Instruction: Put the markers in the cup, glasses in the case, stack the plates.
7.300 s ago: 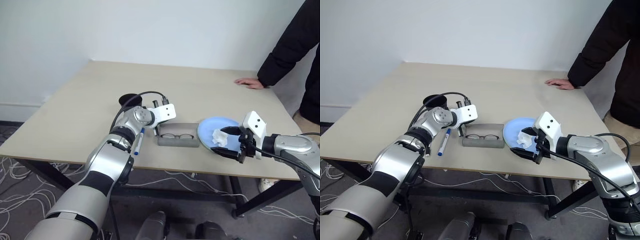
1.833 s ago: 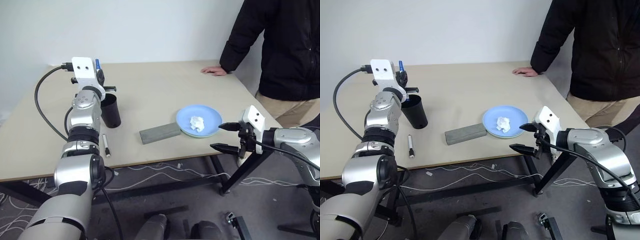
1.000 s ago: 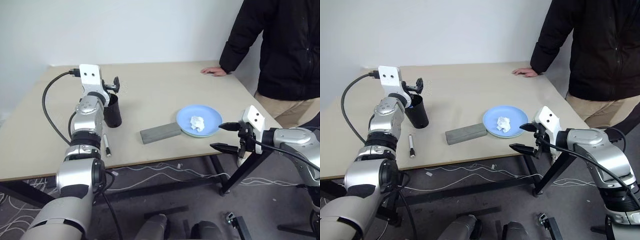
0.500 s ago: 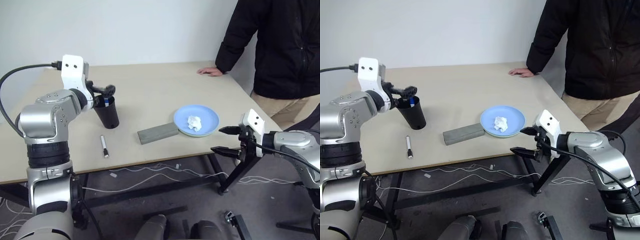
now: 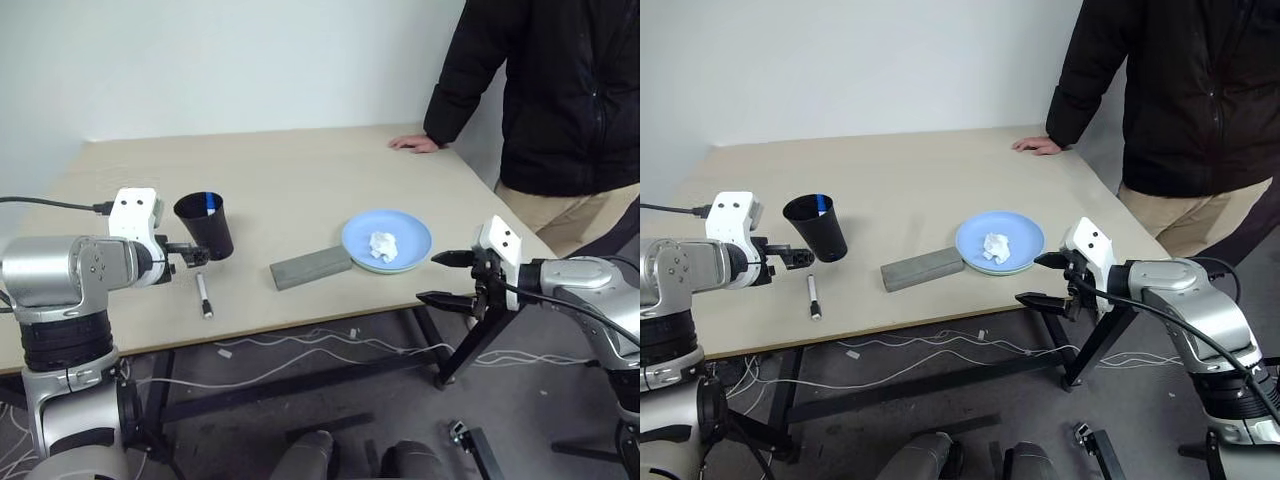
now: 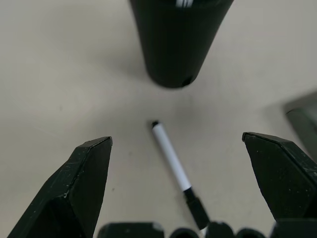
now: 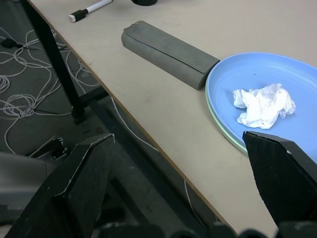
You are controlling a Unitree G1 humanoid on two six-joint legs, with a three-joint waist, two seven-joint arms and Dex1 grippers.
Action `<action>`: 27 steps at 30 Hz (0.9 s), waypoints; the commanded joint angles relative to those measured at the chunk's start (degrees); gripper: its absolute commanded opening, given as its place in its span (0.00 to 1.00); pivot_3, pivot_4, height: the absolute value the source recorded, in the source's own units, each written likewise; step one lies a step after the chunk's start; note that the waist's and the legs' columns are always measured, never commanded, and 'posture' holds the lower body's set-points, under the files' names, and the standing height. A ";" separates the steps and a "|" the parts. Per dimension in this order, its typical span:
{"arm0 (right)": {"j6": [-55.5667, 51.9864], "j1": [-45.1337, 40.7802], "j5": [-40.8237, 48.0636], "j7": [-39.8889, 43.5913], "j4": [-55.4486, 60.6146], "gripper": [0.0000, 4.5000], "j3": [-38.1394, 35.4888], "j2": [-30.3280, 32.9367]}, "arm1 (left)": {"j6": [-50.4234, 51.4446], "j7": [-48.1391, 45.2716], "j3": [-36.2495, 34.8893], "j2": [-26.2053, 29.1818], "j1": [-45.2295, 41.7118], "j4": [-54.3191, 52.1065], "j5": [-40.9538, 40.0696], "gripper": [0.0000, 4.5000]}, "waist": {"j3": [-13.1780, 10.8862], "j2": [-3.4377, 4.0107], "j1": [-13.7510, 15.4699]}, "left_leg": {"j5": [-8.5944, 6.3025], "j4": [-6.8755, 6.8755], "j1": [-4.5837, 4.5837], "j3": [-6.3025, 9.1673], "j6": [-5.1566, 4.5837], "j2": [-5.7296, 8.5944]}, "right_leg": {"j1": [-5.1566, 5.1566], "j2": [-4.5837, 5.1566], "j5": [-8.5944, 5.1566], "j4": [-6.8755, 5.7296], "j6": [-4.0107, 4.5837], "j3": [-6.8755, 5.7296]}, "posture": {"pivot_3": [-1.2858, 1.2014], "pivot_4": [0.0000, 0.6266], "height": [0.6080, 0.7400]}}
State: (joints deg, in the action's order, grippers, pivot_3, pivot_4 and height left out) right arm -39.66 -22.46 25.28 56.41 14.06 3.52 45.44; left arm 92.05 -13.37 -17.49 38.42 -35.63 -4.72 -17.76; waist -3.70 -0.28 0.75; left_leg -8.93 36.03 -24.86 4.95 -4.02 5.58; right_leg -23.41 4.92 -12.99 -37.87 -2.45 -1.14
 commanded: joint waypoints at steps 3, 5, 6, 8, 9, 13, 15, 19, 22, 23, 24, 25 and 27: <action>0.84 -1.70 0.15 0.02 0.73 1.00 -0.62 -0.47 | -2.88 3.92 -0.91 -4.81 1.84 0.97 3.52 1.00 | 0.00 0.00 0.00 | 0.00 0.00 0.00 -0.01 0.00 0.00 | -0.02 0.00 0.03 0.00 0.04 0.09 | 0.52 0.00 0.71; 0.77 -1.73 0.11 -0.11 0.81 1.00 -0.67 -0.50 | -4.15 4.83 -0.62 -6.28 2.05 1.48 4.17 1.00 | 0.00 -0.02 0.01 | 0.00 0.00 0.00 0.00 0.00 -0.01 | -0.03 0.00 0.06 0.01 0.08 0.10 | 0.52 0.00 0.71; 0.75 -1.66 0.14 -0.17 0.94 1.00 -0.73 -0.49 | -4.85 5.36 -0.35 -7.19 2.10 2.05 4.56 1.00 | 0.00 -0.01 0.02 | 0.00 -0.01 0.00 0.00 0.00 -0.01 | -0.04 0.00 0.06 0.00 0.09 0.10 | 0.52 0.00 0.71; 0.77 -1.54 0.07 -0.33 1.10 1.00 -0.81 -0.46 | -5.96 6.54 -0.11 -8.57 2.10 3.40 5.58 1.00 | 0.00 -0.01 0.00 | 0.00 -0.01 0.00 0.00 0.00 -0.01 | -0.04 0.01 0.06 0.01 0.09 0.10 | 0.52 0.00 0.71; 0.70 -1.49 0.16 -0.37 1.26 1.00 -0.92 -0.42 | -6.59 7.25 -0.19 -9.07 2.11 4.26 6.13 1.00 | 0.00 -0.01 -0.01 | 0.00 -0.01 0.00 -0.01 0.00 -0.01 | -0.04 0.01 0.06 0.02 0.09 0.11 | 0.52 0.00 0.71; 0.57 -1.16 0.29 -0.54 1.76 1.00 -1.28 -0.21 | -8.35 8.70 -0.35 -10.21 1.71 7.19 7.47 1.00 | 0.00 -0.01 -0.01 | 0.00 -0.01 0.00 -0.01 0.00 -0.01 | -0.05 0.01 0.06 0.02 0.09 0.12 | 0.52 0.00 0.71; 0.44 -1.09 0.37 -0.58 1.90 1.00 -1.51 -0.02 | -8.90 9.34 -0.68 -10.72 1.48 8.68 7.88 1.00 | 0.00 -0.01 -0.01 | 0.00 -0.01 0.00 -0.01 0.00 -0.01 | -0.05 0.01 0.06 0.02 0.08 0.12 | 0.52 0.00 0.71; 0.32 -0.63 0.44 -0.60 2.16 1.00 -2.01 0.46 | -9.67 9.95 -1.54 -12.21 1.85 9.62 8.04 1.00 | 0.02 0.01 0.03 | 0.00 -0.01 0.00 -0.01 0.00 -0.01 | -0.03 0.03 0.06 0.03 0.08 0.11 | 0.52 0.00 0.71; 0.14 -0.63 0.57 -0.64 2.30 1.00 -2.11 0.53 | -10.42 10.55 -1.60 -13.30 1.86 10.71 8.53 1.00 | 0.07 0.10 0.01 | 0.00 -0.01 0.00 0.00 0.00 -0.01 | -0.03 0.03 0.06 0.02 0.09 0.11 | 0.52 0.00 0.71; 0.10 -0.75 0.55 -0.68 2.24 1.00 -2.05 0.48 | -10.67 10.70 -1.60 -13.61 1.77 11.20 8.64 1.00 | 0.09 0.13 0.01 | 0.00 -0.01 0.01 0.00 0.00 -0.01 | -0.03 0.03 0.06 0.01 0.10 0.10 | 0.52 0.00 0.71; 0.09 -0.86 0.50 -0.71 2.16 1.00 -1.96 0.43 | -10.96 10.88 -1.73 -13.94 1.62 11.66 8.70 1.00 | 0.12 0.17 0.02 | 0.00 -0.01 0.01 0.00 0.00 -0.01 | -0.02 0.03 0.04 0.01 0.13 0.10 | 0.52 0.00 0.71; 0.08 -0.90 0.50 -0.73 2.14 1.00 -1.96 0.41 | -11.16 10.98 -1.53 -14.16 1.50 11.97 8.79 1.00 | 0.14 0.21 0.03 | 0.00 -0.01 0.01 0.01 0.00 -0.01 | -0.01 0.04 0.02 0.01 0.17 0.09 | 0.52 0.00 0.71; 0.07 -0.92 0.53 -0.74 2.13 1.00 -1.99 0.40 | -11.31 11.18 -1.60 -14.57 1.19 12.42 8.82 1.00 | 0.15 0.24 0.03 | 0.00 -0.02 0.01 0.01 0.00 -0.01 | 0.01 0.05 0.03 0.01 0.17 0.09 | 0.52 0.00 0.71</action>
State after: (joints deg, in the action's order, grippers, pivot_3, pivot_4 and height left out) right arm -39.76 -22.27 25.31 56.06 14.61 3.37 45.36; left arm 81.01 -2.41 -18.69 24.43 -33.38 6.69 -9.33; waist -3.55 -0.04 0.78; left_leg -8.94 36.01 -24.85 4.97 -4.02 5.58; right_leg -23.40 4.98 -12.96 -37.86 -2.28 -1.05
